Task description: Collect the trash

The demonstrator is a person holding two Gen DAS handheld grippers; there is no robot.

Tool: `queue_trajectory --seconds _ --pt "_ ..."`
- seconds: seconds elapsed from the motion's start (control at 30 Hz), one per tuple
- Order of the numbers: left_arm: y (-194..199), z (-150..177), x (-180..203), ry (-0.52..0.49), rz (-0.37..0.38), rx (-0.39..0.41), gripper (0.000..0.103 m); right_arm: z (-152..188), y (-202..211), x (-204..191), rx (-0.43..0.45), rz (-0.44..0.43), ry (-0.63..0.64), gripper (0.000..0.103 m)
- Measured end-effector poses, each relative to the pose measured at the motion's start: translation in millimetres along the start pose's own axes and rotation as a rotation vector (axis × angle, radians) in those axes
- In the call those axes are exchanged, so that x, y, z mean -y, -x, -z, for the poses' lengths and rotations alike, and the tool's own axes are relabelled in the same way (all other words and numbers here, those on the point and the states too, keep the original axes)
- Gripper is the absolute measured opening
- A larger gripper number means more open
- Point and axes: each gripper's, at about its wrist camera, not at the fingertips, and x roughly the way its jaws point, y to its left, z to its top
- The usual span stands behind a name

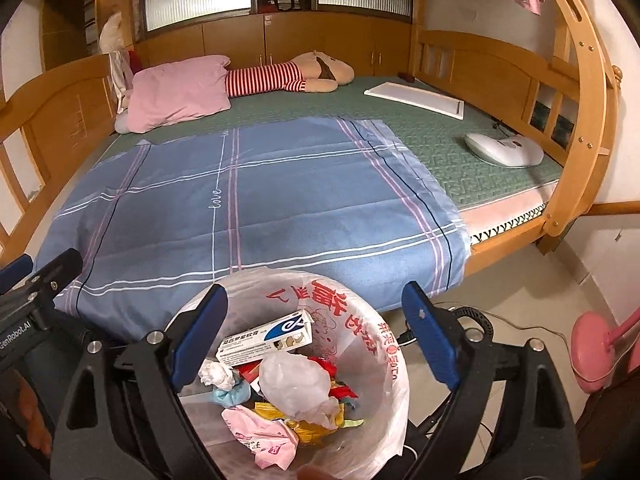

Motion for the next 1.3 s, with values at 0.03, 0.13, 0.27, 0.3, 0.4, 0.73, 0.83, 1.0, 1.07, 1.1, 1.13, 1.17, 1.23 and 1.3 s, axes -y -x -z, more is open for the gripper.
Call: queue_trajectory --seconds 0.03,0.13,0.27,0.3,0.4,0.73,0.83,1.0,1.07,1.1,1.13,1.17,1.23,1.3 --pt "0.4 0.3 0.1 0.0 0.0 0.0 0.1 0.0 -0.7 -0.4 -0.002 -0.002 0.0 0.087" --pt "1.5 1.1 -0.1 -0.001 -0.006 0.005 0.1 0.2 -3.0 -2.2 -0.009 -0.006 0.005 0.087" --pt "-0.1 2.3 -0.9 0.001 -0.007 0.0 0.1 -0.2 -7.8 -5.0 -0.024 -0.006 0.008 0.087" --pt "-0.7 2.5 -1.7 0.001 -0.008 -0.002 0.1 -0.8 -8.4 -5.5 -0.026 -0.006 0.007 0.087" --pt "-0.9 2.8 -2.8 0.003 -0.012 -0.002 0.1 -1.0 -9.0 -7.6 -0.025 -0.003 0.006 0.087" --pt "-2.5 2.5 -8.0 0.029 -0.023 0.0 0.1 -3.0 -11.8 -7.9 -0.033 0.0 0.006 0.087" --pt "-2.9 2.3 -8.3 0.03 -0.023 -0.002 0.1 -3.5 -12.3 -8.1 -0.033 0.0 0.007 0.087" --pt "-3.6 1.7 -9.2 0.031 -0.024 -0.001 0.1 -4.0 -13.6 -10.0 -0.034 0.003 0.012 0.087" --pt "-3.9 2.2 -9.7 0.034 -0.023 -0.003 0.1 -4.0 -14.2 -11.7 -0.036 0.003 0.014 0.087" --pt "-4.2 2.2 -10.0 0.034 -0.023 -0.004 0.1 -3.9 -14.6 -12.3 -0.036 0.003 0.016 0.087" --pt "-4.4 2.3 -10.1 0.035 -0.022 -0.005 0.1 -3.9 -14.9 -13.3 -0.037 0.003 0.018 0.087" --pt "-4.7 2.4 -10.2 0.035 -0.022 -0.006 0.1 -3.8 -15.0 -14.3 -0.037 0.004 0.019 0.087" --pt "-5.0 2.5 -10.4 0.035 -0.022 -0.008 0.1 -3.8 -15.7 -15.4 -0.039 0.004 0.022 0.087" --pt "-5.6 2.6 -11.0 0.035 -0.021 -0.01 0.1 -3.9 -16.1 -16.9 -0.04 0.005 0.024 0.087"
